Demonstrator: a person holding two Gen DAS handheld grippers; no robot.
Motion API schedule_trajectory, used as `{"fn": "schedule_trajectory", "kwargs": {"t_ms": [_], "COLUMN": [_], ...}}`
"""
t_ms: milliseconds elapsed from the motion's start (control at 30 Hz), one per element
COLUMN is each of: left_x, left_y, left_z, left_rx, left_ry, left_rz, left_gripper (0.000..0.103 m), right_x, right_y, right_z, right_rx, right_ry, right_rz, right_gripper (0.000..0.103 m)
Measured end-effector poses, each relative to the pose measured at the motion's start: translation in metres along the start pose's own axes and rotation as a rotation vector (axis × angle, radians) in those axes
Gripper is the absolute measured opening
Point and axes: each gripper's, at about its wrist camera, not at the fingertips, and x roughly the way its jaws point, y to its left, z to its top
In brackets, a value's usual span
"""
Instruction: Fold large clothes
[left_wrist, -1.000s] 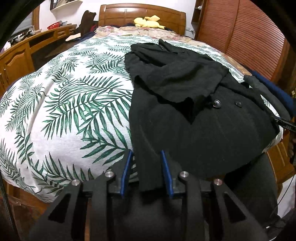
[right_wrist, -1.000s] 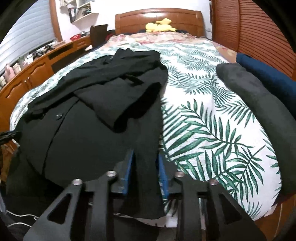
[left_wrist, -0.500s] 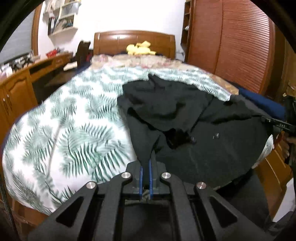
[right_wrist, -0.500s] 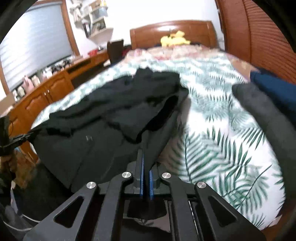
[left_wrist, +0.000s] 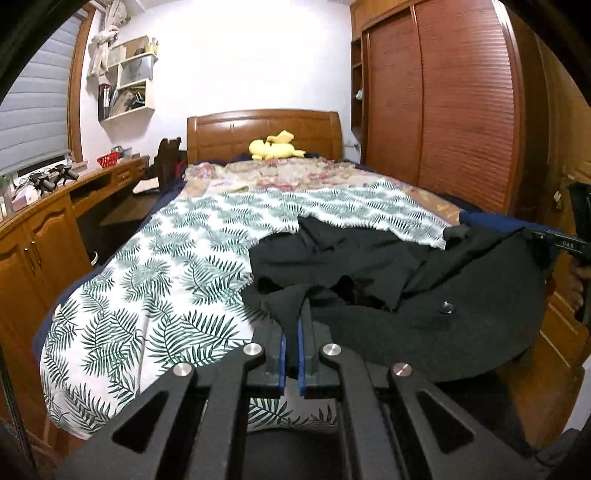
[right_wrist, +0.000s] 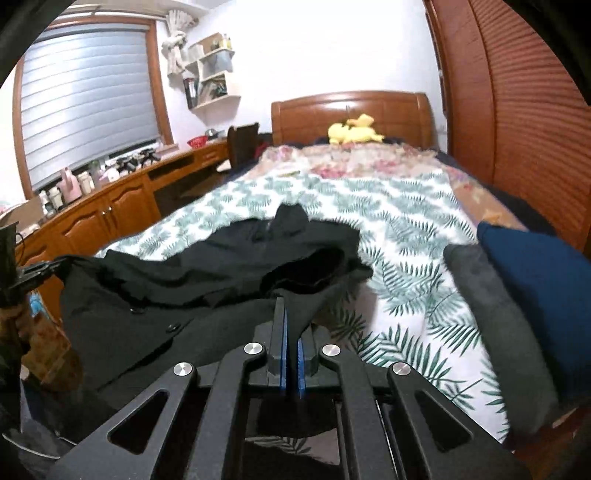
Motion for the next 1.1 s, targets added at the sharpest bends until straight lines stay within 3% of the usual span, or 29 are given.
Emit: {"fn": "schedule_trajectory", "kwargs": {"t_ms": [367, 533, 833, 1100], "left_x": [-0.050, -0.044, 0.034, 0.122], "left_y": [0.000, 0.007, 0.013, 0.032], "left_z": [0.008, 0.003, 0.016, 0.067], "left_rx": [-0.017, -0.032, -0.031, -0.042], "left_ry": [-0.080, -0.066, -0.001, -0.022], "left_rz": [-0.008, 0.009, 0.040, 0.092], "left_gripper": [0.001, 0.001, 0.001, 0.001], "right_x": [-0.060, -0.065, 0.000, 0.089], "right_y": [0.020, 0.021, -0.005, -0.047], "right_z": [0.019, 0.013, -0.003, 0.034], "right_rx": [-0.053, -0.055, -0.019, -0.005], "right_ry": [-0.086, -0.075, 0.028, -0.003], "right_rz": [0.006, 0.010, -0.026, -0.089], "right_gripper": [0.001, 0.001, 0.001, 0.001]}}
